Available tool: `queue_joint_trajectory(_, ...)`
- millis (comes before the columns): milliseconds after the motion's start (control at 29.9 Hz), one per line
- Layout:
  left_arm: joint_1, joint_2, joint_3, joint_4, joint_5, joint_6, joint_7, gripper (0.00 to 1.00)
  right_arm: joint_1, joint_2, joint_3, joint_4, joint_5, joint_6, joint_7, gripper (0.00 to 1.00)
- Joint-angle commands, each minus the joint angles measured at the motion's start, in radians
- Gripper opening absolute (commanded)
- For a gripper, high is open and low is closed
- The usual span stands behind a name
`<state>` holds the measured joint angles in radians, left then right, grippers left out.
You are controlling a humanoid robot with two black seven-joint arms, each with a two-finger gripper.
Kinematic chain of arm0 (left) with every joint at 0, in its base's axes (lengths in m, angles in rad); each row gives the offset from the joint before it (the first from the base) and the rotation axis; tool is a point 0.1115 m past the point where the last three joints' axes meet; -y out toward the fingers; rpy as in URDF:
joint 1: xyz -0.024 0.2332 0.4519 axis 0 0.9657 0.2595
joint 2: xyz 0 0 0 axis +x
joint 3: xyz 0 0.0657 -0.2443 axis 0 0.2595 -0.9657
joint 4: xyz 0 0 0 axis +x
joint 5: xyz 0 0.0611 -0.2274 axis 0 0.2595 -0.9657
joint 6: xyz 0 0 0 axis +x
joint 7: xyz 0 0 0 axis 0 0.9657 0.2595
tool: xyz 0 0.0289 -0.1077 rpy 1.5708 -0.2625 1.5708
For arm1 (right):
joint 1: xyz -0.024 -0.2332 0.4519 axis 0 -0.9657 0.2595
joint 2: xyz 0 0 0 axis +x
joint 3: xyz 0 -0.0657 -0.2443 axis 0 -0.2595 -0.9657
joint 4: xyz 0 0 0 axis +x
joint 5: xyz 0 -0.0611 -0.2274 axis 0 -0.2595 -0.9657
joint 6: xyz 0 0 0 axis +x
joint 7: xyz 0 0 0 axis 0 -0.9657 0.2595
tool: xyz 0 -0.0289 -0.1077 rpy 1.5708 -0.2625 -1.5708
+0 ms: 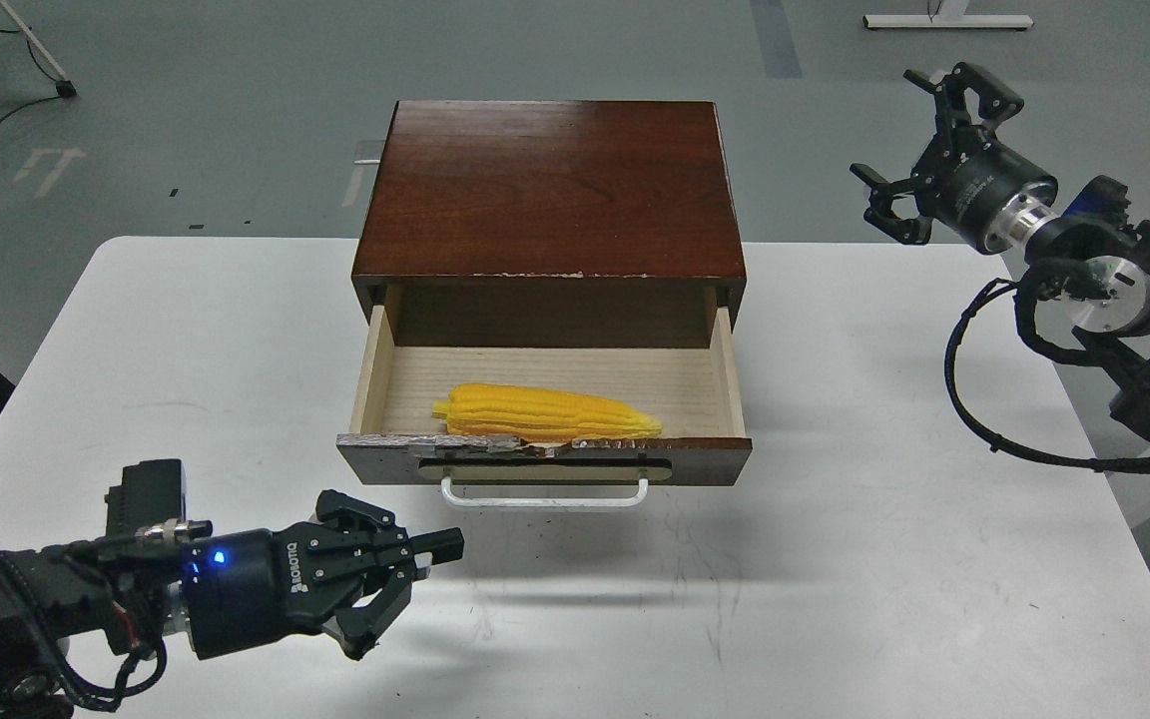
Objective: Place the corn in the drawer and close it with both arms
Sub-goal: 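Lower the left gripper below the drawer handle, nearer the robot, then push the drawer front away from the robot with the left gripper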
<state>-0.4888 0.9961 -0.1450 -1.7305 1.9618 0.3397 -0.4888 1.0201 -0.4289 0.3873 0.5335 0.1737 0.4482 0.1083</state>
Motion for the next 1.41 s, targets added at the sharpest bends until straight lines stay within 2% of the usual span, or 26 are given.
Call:
queue_joint_trajectory(0, 0.001, -0.037, -0.001, 0.022, -0.001, -0.028, 0.000, 0.00, 0.011, 0.004, 0.016, -0.009, 0.001, 0.001, -0.004, 0.99)
queue_joint_trajectory(201, 0.001, -0.109, -0.008, 0.088, -0.018, -0.030, 0.000, 0.00, -0.008, -0.005, 0.022, -0.007, 0.003, 0.004, -0.004, 0.98)
queue_joint_trajectory(1373, -0.019, -0.145, -0.047, 0.147, -0.078, -0.041, 0.000, 0.00, -0.074, -0.033, 0.028, -0.009, 0.004, 0.015, -0.002, 0.99)
